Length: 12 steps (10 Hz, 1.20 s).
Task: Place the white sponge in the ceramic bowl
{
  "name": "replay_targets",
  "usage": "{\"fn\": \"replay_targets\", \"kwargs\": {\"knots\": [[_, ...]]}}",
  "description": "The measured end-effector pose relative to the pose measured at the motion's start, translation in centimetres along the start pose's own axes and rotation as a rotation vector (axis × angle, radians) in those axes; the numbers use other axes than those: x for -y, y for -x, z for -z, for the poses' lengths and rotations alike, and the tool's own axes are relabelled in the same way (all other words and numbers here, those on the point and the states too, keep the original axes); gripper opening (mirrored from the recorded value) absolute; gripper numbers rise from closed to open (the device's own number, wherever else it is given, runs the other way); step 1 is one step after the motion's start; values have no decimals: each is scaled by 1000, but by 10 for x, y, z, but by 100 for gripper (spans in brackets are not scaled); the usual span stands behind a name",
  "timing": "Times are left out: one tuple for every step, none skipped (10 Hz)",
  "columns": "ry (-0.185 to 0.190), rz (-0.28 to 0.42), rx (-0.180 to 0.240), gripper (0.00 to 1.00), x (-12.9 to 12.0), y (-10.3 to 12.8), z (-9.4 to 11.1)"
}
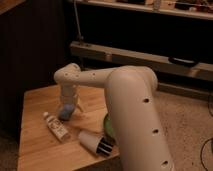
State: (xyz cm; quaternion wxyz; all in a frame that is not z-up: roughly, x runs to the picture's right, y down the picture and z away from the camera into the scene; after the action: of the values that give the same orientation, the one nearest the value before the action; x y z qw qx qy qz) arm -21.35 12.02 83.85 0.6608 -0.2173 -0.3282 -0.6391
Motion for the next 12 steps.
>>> {"fn": "replay_targets", "kwargs": {"knots": [[0, -1, -13, 80, 1, 1, -5], [0, 1, -16, 80, 3, 3, -11], [-1, 1, -14, 80, 4, 5, -18], [1, 2, -17, 80, 4, 4, -25], [4, 3, -15, 80, 5, 2, -30], [4, 4, -13, 80, 9, 1, -34], [0, 8, -8, 80, 12, 0, -38], [-4, 8, -9, 80, 13, -3, -40], [-5, 14, -8, 80, 18, -7, -40], [-8, 21, -8, 80, 24, -9, -41], [-6, 28, -2, 80, 30, -10, -44], [0, 29, 2, 80, 30, -11, -46]]}}
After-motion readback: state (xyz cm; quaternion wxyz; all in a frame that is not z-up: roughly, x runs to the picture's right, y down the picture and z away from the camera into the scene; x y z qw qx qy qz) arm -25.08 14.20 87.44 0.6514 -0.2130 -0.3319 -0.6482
